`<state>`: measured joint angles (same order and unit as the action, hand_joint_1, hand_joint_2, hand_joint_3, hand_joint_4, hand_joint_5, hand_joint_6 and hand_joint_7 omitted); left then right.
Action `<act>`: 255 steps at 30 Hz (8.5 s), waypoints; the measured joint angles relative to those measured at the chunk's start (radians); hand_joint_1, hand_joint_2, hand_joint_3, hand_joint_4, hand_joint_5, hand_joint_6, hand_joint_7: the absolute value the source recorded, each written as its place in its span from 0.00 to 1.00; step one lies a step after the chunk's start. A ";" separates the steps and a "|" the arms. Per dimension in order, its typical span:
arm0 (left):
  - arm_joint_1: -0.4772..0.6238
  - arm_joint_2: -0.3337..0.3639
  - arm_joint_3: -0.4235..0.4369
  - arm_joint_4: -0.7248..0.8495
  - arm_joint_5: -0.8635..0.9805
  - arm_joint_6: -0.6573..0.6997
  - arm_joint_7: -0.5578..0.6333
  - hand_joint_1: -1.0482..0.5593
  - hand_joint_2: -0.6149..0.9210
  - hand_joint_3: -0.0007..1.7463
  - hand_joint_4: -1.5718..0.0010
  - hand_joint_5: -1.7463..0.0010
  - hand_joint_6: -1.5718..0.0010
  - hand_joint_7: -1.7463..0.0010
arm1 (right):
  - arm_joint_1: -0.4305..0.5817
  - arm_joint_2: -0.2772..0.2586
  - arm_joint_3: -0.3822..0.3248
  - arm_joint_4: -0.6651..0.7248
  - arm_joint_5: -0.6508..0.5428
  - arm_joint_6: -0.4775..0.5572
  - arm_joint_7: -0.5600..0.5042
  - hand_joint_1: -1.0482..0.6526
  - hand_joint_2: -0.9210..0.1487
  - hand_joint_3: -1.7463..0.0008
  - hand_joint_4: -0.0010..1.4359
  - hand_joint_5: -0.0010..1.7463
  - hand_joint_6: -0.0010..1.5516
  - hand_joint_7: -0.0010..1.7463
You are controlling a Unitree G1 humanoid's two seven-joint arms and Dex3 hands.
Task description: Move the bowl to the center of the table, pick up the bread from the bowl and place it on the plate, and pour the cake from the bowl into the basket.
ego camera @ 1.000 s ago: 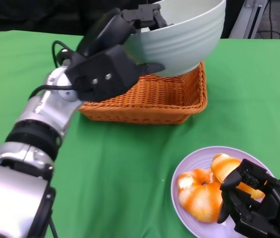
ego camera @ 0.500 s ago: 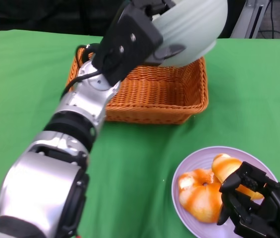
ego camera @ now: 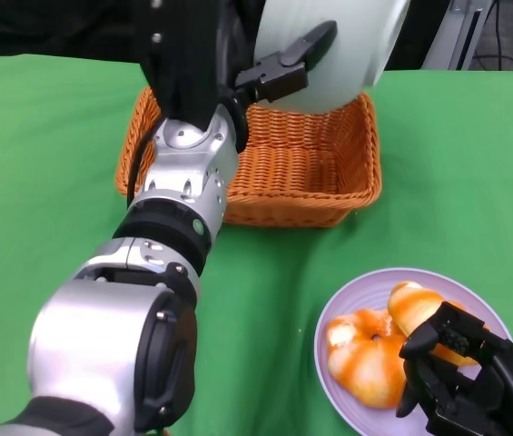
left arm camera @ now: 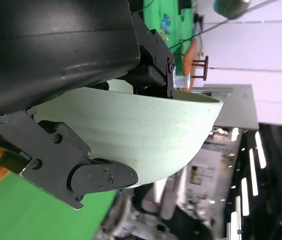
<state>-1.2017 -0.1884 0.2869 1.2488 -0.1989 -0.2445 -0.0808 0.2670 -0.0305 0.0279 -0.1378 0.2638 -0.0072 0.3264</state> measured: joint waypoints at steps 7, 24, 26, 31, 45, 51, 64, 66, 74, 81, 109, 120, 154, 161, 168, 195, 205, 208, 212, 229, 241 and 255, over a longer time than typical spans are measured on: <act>-0.017 -0.026 0.127 -0.001 -0.160 0.105 -0.012 0.59 0.86 0.55 0.51 0.00 0.59 0.04 | 0.002 0.000 0.003 0.004 -0.001 -0.016 0.006 0.58 0.11 0.53 0.43 1.00 0.31 0.92; -0.078 -0.033 0.342 0.000 -0.407 0.313 0.029 0.58 0.99 0.41 0.48 0.00 0.59 0.00 | 0.003 0.002 0.014 0.010 -0.001 -0.016 0.007 0.59 0.09 0.53 0.44 1.00 0.32 0.91; -0.081 -0.035 0.378 0.000 -0.449 0.330 0.042 0.55 1.00 0.42 0.50 0.00 0.62 0.00 | 0.003 0.002 0.014 0.010 -0.001 -0.016 0.008 0.58 0.10 0.54 0.44 1.00 0.32 0.91; -0.091 -0.037 0.437 0.000 -0.528 0.350 0.082 0.50 1.00 0.40 0.52 0.00 0.68 0.00 | -0.080 0.010 -0.001 0.179 -0.005 -0.077 0.017 0.41 0.42 0.34 0.59 0.96 0.50 0.82; -0.093 -0.043 0.439 0.000 -0.550 0.355 0.112 0.51 1.00 0.40 0.53 0.00 0.69 0.00 | -0.013 0.018 -0.004 0.064 -0.004 -0.060 0.024 0.56 0.19 0.45 0.47 1.00 0.36 0.90; -0.093 -0.043 0.437 0.000 -0.550 0.362 0.112 0.51 1.00 0.42 0.52 0.00 0.67 0.00 | 0.002 0.018 -0.003 0.040 -0.004 -0.047 0.024 0.58 0.14 0.49 0.45 1.00 0.33 0.91; -0.093 -0.043 0.421 -0.001 -0.549 0.363 0.112 0.53 1.00 0.40 0.51 0.00 0.67 0.00 | 0.009 0.018 -0.002 0.026 -0.004 -0.030 0.022 0.58 0.13 0.51 0.44 1.00 0.32 0.91; -0.093 -0.042 0.421 -0.001 -0.549 0.366 0.112 0.52 1.00 0.41 0.52 0.00 0.67 0.00 | 0.009 0.018 -0.002 0.026 -0.004 -0.030 0.023 0.58 0.13 0.52 0.44 1.00 0.32 0.91; -0.093 -0.024 0.371 -0.015 -0.515 0.380 0.037 0.55 0.93 0.48 0.50 0.00 0.60 0.02 | 0.009 0.018 0.000 0.025 -0.004 -0.030 0.022 0.57 0.12 0.53 0.44 1.00 0.32 0.91; -0.093 0.018 0.213 -0.061 -0.364 0.366 -0.118 0.59 0.82 0.63 0.52 0.00 0.54 0.10 | 0.003 0.018 -0.001 0.025 -0.004 -0.031 0.021 0.58 0.10 0.53 0.45 1.00 0.32 0.91; 0.166 0.269 -0.269 -0.452 0.119 -0.306 -0.531 0.56 0.85 0.55 0.53 0.00 0.56 0.17 | -0.030 0.019 -0.013 0.026 0.016 -0.010 0.031 0.58 0.11 0.53 0.47 1.00 0.35 0.90; 0.279 0.403 -0.339 -0.486 0.269 -0.683 -0.518 0.56 0.74 0.66 0.52 0.01 0.59 0.13 | -0.033 0.013 -0.015 0.030 0.016 -0.010 0.043 0.57 0.12 0.53 0.46 1.00 0.34 0.90; 0.665 0.617 -0.329 -0.616 1.287 -1.235 0.496 0.48 0.91 0.01 0.51 0.00 0.56 0.10 | -0.037 0.008 -0.018 0.022 0.015 0.023 0.041 0.58 0.15 0.51 0.46 1.00 0.35 0.90; 0.703 0.714 -0.524 -0.636 1.528 -1.101 0.868 0.55 0.99 0.05 0.50 0.00 0.62 0.00 | -0.036 0.007 -0.018 0.013 0.013 0.027 0.041 0.57 0.15 0.51 0.47 1.00 0.35 0.90; 0.680 0.813 -0.741 -0.566 1.610 -0.943 1.148 0.54 0.90 0.01 0.50 0.00 0.52 0.14 | -0.033 0.006 -0.018 0.011 0.014 0.027 0.042 0.57 0.14 0.50 0.46 1.00 0.34 0.90; 0.474 0.805 -1.143 -0.255 1.600 -0.654 1.394 0.55 0.93 0.01 0.49 0.00 0.58 0.05 | -0.031 -0.001 -0.017 0.013 0.003 0.008 0.047 0.57 0.16 0.50 0.46 1.00 0.34 0.90; 0.467 0.799 -1.183 -0.244 1.560 -0.659 1.405 0.50 0.90 0.00 0.50 0.01 0.48 0.27 | -0.029 -0.001 -0.015 0.013 -0.002 0.006 0.035 0.57 0.16 0.49 0.46 1.00 0.35 0.90; 0.467 0.799 -1.192 -0.246 1.556 -0.662 1.398 0.47 0.87 0.00 0.49 0.05 0.38 0.46 | -0.029 -0.001 -0.015 0.013 -0.002 0.006 0.035 0.57 0.17 0.49 0.46 1.00 0.35 0.90; 0.467 0.804 -1.195 -0.250 1.541 -0.680 1.374 0.42 0.84 0.00 0.48 0.09 0.26 0.70 | -0.029 -0.001 -0.015 0.013 -0.001 0.006 0.034 0.57 0.17 0.49 0.46 1.00 0.34 0.91; 0.498 0.883 -1.198 -0.328 1.462 -0.868 1.321 0.01 1.00 0.12 0.84 0.98 0.86 1.00 | -0.030 -0.002 -0.017 0.013 0.001 0.008 0.035 0.57 0.17 0.48 0.46 1.00 0.34 0.91; 0.544 0.845 -1.083 -0.197 0.996 -1.209 0.838 0.00 1.00 0.24 1.00 1.00 1.00 1.00 | -0.030 -0.005 -0.014 0.019 -0.001 0.007 0.033 0.57 0.16 0.48 0.46 1.00 0.34 0.91; 0.785 0.773 -1.059 -0.636 -0.092 -0.784 0.091 0.65 0.98 0.17 0.50 0.60 0.46 0.82 | -0.032 -0.004 -0.008 0.019 -0.003 0.007 0.035 0.57 0.17 0.47 0.46 1.00 0.34 0.91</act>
<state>-0.4169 0.5850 -0.7723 0.6123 -0.2911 -1.0289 0.0098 0.2354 -0.0342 0.0195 -0.1187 0.2611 0.0002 0.3613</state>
